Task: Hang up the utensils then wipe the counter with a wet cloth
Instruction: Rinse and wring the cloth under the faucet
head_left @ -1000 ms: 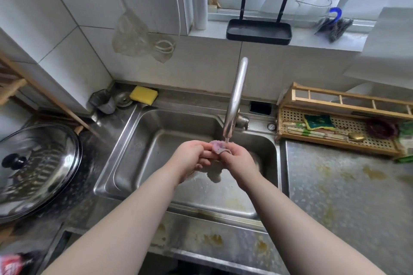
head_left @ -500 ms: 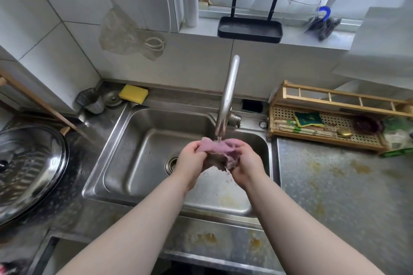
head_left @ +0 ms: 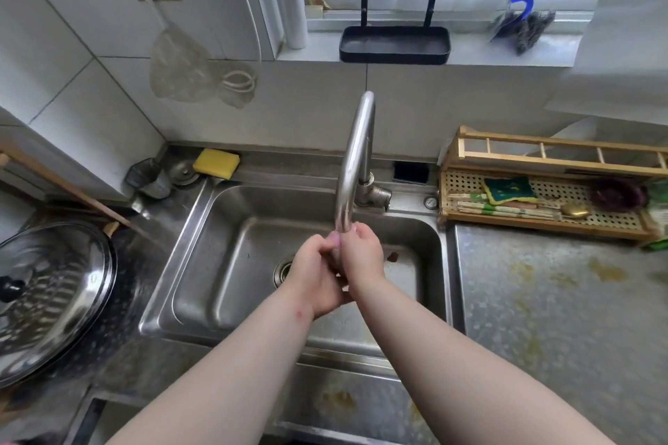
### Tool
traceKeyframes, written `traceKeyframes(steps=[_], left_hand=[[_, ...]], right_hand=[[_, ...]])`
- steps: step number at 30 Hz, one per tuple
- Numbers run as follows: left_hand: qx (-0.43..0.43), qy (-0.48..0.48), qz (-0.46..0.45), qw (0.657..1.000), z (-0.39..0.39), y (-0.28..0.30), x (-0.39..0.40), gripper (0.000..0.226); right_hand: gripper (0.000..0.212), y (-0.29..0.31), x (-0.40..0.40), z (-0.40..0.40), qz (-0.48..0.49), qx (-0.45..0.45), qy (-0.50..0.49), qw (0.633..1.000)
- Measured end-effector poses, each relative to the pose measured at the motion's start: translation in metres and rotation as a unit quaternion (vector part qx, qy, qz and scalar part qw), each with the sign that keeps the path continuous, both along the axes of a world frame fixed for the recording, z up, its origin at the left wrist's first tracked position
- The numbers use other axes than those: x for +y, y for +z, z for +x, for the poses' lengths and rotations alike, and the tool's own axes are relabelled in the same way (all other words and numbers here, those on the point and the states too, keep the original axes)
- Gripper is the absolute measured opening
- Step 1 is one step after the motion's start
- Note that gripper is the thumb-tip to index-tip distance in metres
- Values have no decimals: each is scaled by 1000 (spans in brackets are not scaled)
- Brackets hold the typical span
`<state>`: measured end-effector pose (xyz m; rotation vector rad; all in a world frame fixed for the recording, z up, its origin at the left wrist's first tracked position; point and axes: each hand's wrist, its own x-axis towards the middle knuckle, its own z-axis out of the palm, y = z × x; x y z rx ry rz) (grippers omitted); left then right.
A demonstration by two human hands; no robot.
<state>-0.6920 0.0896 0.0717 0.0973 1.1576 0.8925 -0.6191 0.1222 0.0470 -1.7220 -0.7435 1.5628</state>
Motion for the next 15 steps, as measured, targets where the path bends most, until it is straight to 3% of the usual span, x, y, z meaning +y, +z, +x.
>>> traceKeyframes(steps=[3, 7, 15], left_hand=[[-75, 102, -25, 992, 5, 1, 6, 33], [-107, 125, -62, 984, 9, -2, 16, 29], [-124, 130, -92, 979, 7, -21, 18, 33]], right_hand=[[24, 7, -2, -3, 85, -102, 98, 986], [35, 4, -4, -3, 135, -232, 198, 943], [47, -8, 0, 6, 197, -320, 310, 873]])
